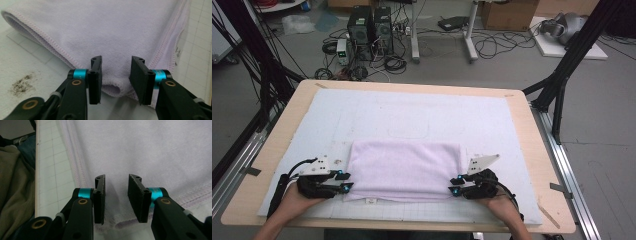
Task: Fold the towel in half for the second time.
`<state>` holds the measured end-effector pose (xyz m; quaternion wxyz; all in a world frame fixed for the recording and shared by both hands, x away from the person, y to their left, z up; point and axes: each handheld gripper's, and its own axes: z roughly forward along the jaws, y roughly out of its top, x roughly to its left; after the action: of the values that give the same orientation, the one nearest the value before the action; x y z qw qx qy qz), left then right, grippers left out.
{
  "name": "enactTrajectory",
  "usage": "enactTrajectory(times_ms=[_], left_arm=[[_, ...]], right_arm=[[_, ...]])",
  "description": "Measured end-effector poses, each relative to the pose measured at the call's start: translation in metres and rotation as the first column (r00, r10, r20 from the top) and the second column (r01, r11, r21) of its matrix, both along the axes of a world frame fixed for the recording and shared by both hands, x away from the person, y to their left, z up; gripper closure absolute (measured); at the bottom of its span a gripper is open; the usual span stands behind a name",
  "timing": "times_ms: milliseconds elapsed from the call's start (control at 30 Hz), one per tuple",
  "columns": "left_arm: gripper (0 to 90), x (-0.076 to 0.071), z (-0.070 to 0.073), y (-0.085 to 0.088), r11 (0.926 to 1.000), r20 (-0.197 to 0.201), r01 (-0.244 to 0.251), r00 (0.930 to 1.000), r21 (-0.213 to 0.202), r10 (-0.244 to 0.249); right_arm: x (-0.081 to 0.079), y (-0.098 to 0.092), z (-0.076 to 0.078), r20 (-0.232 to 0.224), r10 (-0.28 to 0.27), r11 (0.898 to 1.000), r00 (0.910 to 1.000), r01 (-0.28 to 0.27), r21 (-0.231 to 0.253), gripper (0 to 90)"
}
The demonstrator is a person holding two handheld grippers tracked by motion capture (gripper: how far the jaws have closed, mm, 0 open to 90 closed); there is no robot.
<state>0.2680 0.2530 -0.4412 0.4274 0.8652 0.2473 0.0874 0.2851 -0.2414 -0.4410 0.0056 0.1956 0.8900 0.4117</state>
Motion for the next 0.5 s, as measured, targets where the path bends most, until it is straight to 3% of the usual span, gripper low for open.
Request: enactTrajectory(times_ms=[100,167,200,333,500], left_arm=[[67.2,-0.002,0.0,-0.002,0.9999,0.015,0.003,0.9999,0.015,-0.003],[80.2,-0.002,0.0,-0.004,0.9997,0.015,0.013,0.9998,0.023,-0.014],[84.0,-0.002,0.001,-0.004,0.9997,0.012,0.013,0.9998,0.021,-0.014],[85.8,-0.002,0.004,0.0,0.9999,0.01,0.001,0.9999,-0.012,-0.001],[85.9,-0.007,0.017,0.006,0.9992,0.031,-0.002,0.9995,-0.04,0.003]], right_arm=[[-0.001,0.001,0.0,0.013,-0.003,1.0,0.9999,0.003,-0.009,75.0],[-0.001,0.001,0.0,0.013,0.015,1.0,0.9998,-0.015,-0.011,85.7],[-0.001,0.001,0.001,0.007,0.015,1.0,0.9999,-0.015,-0.01,86.8],[-0.001,-0.001,0.003,0.008,0.017,1.0,0.9998,-0.017,-0.001,88.1],[-0.005,-0.007,0.018,0.04,0.012,0.999,0.9991,-0.014,0.047,88.2]])
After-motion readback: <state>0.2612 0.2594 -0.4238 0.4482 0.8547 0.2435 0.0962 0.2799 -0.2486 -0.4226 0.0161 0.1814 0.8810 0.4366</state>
